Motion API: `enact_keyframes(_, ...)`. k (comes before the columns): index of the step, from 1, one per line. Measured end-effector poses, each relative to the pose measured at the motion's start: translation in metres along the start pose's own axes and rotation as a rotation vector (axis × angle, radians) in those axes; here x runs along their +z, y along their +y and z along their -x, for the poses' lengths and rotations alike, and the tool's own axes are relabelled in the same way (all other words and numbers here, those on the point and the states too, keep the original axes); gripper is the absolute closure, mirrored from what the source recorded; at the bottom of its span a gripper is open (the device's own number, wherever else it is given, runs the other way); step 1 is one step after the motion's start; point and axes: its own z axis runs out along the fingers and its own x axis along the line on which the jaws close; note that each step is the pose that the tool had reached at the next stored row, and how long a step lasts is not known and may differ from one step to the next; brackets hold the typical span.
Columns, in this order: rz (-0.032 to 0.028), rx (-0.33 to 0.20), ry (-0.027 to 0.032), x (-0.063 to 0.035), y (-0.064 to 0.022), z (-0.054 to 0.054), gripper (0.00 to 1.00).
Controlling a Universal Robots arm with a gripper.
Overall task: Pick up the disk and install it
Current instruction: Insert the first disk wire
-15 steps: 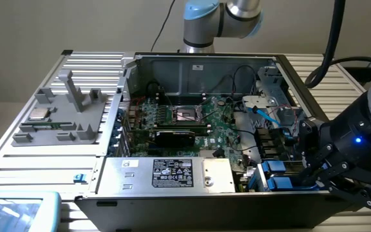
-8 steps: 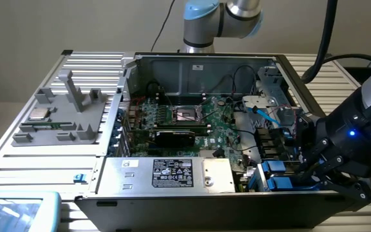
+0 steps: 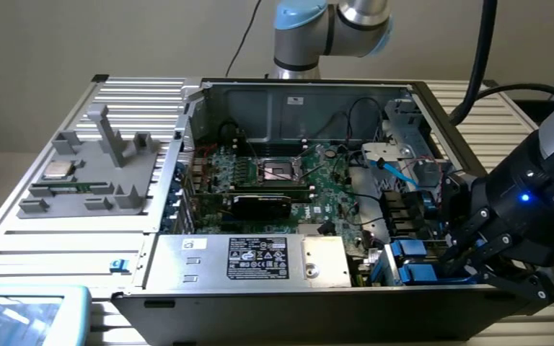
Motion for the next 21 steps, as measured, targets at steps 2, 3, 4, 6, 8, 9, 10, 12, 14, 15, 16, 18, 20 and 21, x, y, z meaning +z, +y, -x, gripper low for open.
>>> enact_keyframes(2,-0.0013,0.000,-0.0022,0.0000,0.0001,-0.0004,0.83)
enact_keyframes(3,-0.0032,0.002,-0.0031,0.0000,0.0002,-0.0007,0.83)
enact_keyframes(4,-0.0057,0.004,-0.0030,0.0000,0.0002,-0.0006,0.83)
enact_keyframes(6,-0.0127,0.014,-0.0021,0.0000,0.0003,-0.0007,0.83)
enact_keyframes(8,-0.0199,0.024,-0.0078,0.0001,0.0002,-0.0007,0.83)
enact_keyframes(9,-0.0229,0.028,-0.0151,0.0000,0.0002,-0.0007,0.83)
enact_keyframes(10,-0.0244,0.028,-0.0195,0.0000,0.0002,-0.0006,0.83)
enact_keyframes(12,-0.0247,0.028,-0.0202,0.0001,0.0002,-0.0006,0.83)
enact_keyframes(14,-0.0280,0.031,-0.0272,0.0001,0.0003,-0.0007,0.83)
enact_keyframes(15,-0.0301,0.033,-0.0300,0.0001,0.0002,-0.0007,0.83)
enact_keyframes(16,-0.0327,0.037,-0.0306,0.0001,0.0003,-0.0006,0.83)
enact_keyframes(18,-0.0382,0.048,-0.0296,0.0000,0.0003,-0.0007,0.83)
enact_keyframes(20,-0.0438,0.061,-0.0275,0.0000,0.0002,-0.0007,0.83)
enact_keyframes(21,-0.0446,0.064,-0.0271,0.0000,0.0002,-0.0007,0.83)
